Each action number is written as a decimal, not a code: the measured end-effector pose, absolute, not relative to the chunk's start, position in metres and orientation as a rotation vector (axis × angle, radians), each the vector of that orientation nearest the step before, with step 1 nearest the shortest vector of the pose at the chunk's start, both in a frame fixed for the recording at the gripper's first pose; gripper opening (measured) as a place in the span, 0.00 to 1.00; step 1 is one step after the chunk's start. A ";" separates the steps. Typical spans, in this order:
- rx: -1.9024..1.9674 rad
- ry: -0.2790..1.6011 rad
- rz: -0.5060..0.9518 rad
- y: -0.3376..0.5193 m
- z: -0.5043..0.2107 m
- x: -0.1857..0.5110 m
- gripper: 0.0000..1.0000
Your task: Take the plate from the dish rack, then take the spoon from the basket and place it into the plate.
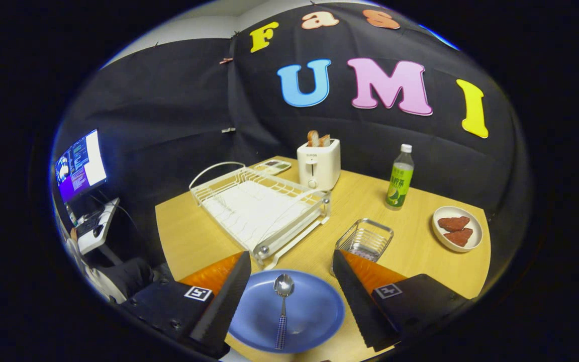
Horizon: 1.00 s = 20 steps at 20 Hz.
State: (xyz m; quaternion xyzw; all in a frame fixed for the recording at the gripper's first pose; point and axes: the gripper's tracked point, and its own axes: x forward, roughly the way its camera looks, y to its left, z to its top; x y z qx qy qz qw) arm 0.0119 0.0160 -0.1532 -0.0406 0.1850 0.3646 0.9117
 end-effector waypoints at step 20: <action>-0.032 -0.034 0.061 -0.040 0.049 -0.031 0.99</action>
